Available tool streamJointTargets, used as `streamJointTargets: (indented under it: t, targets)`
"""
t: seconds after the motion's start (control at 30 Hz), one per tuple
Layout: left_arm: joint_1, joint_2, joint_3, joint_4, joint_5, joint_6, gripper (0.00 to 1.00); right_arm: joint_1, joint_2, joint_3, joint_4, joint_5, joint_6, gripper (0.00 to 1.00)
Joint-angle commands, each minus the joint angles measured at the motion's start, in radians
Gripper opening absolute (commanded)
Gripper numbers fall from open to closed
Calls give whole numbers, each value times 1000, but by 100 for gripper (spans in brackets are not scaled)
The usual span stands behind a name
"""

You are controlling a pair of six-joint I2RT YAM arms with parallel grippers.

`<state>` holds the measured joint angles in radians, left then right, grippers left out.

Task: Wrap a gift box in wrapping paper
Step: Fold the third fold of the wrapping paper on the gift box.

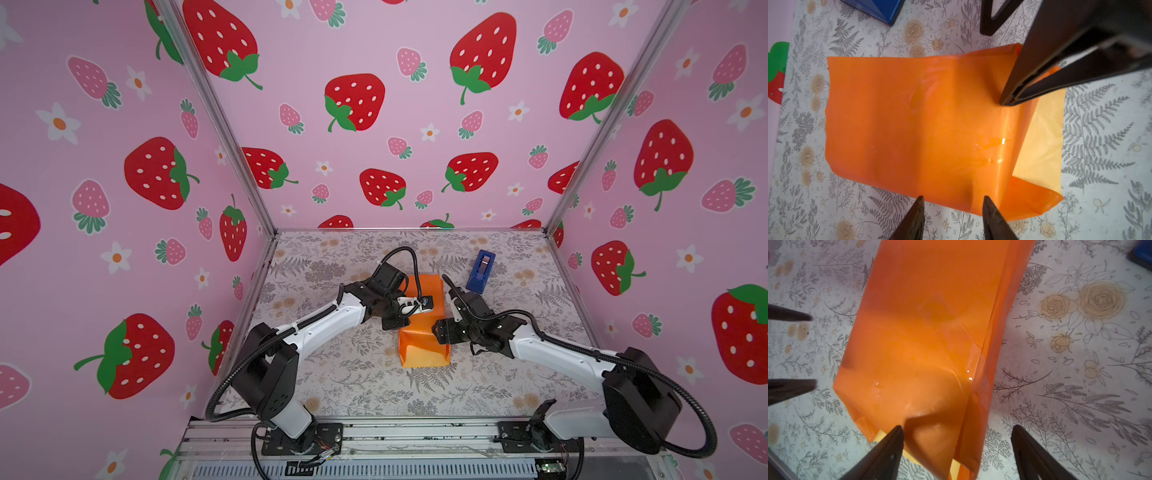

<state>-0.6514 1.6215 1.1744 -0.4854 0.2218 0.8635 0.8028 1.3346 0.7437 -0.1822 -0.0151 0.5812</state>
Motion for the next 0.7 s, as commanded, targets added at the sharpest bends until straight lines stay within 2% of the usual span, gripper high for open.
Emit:
streamJointTargets:
  t: [0.0,0.23,0.67]
  targets:
    - [-7,36,39,-3,41,49,46,-4,-56,-35,31,-51,-17,88]
    - [-17,80,33,21,16,35,46,-4,-26,-91,66,-37,2,95]
    - [-16,96,33,13,4,39,45,-7,78,-92,181,59,53,95]
